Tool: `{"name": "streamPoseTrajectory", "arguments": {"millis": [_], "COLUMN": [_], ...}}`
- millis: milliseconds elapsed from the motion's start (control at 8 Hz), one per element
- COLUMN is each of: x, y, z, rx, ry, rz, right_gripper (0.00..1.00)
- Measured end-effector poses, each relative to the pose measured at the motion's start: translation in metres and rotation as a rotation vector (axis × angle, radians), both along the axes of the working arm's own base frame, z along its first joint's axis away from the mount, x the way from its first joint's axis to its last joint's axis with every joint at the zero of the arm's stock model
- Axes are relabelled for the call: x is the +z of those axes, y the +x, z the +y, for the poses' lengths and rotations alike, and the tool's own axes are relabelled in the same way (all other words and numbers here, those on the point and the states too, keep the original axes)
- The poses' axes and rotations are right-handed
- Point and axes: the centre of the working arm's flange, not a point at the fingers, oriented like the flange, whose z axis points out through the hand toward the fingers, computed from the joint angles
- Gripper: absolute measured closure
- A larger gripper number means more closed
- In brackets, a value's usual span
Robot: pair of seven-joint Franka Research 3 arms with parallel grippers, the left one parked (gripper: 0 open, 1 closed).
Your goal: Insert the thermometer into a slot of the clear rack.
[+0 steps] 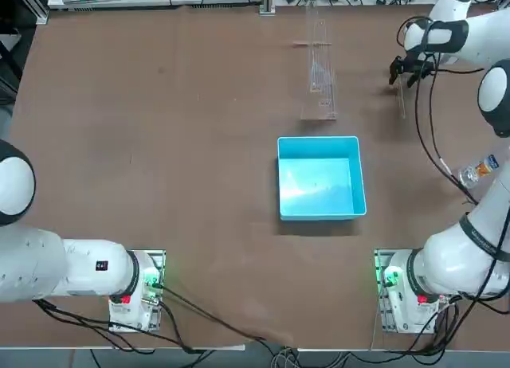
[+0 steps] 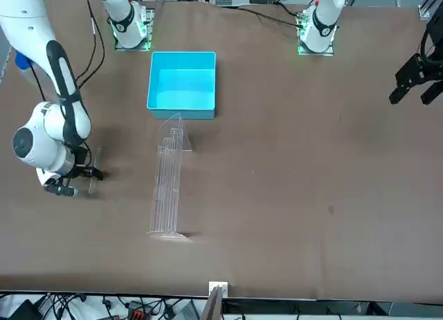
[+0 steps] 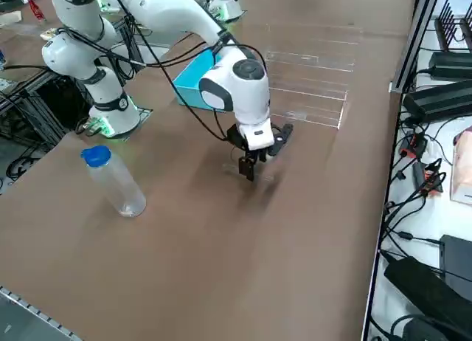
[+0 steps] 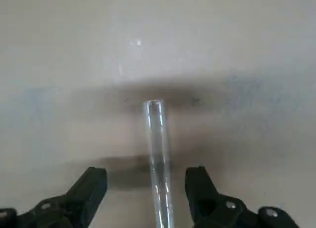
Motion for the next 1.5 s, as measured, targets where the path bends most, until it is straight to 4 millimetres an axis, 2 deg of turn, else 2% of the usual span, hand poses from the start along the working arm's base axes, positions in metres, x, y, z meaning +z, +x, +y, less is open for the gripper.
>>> {"name": "streamPoseTrajectory", "arguments": {"millis": [250, 500, 875, 1125, 1250, 1375, 1500], "x": [-0.007, -0.012, -0.015, -0.016, -0.015, -0.014, -0.013], "y": [-0.002, -0.004, -0.005, -0.005, -0.005, -0.005, -0.005], "z": [-0.003, -0.011, -0.011, -0.011, -0.012, -0.012, -0.012], "rx": [0.001, -0.007, -0.007, -0.005, -0.005, -0.004, -0.004], "ry": [0.0, 0.001, 0.002, 0.002, 0.001, -0.001, -0.001], "rz": [0.01, 0.018, 0.022, 0.025, 0.023, 0.021, 0.021], "right_gripper": [0.07, 0.15, 0.27, 0.4, 0.48, 0.61, 0.69]}}
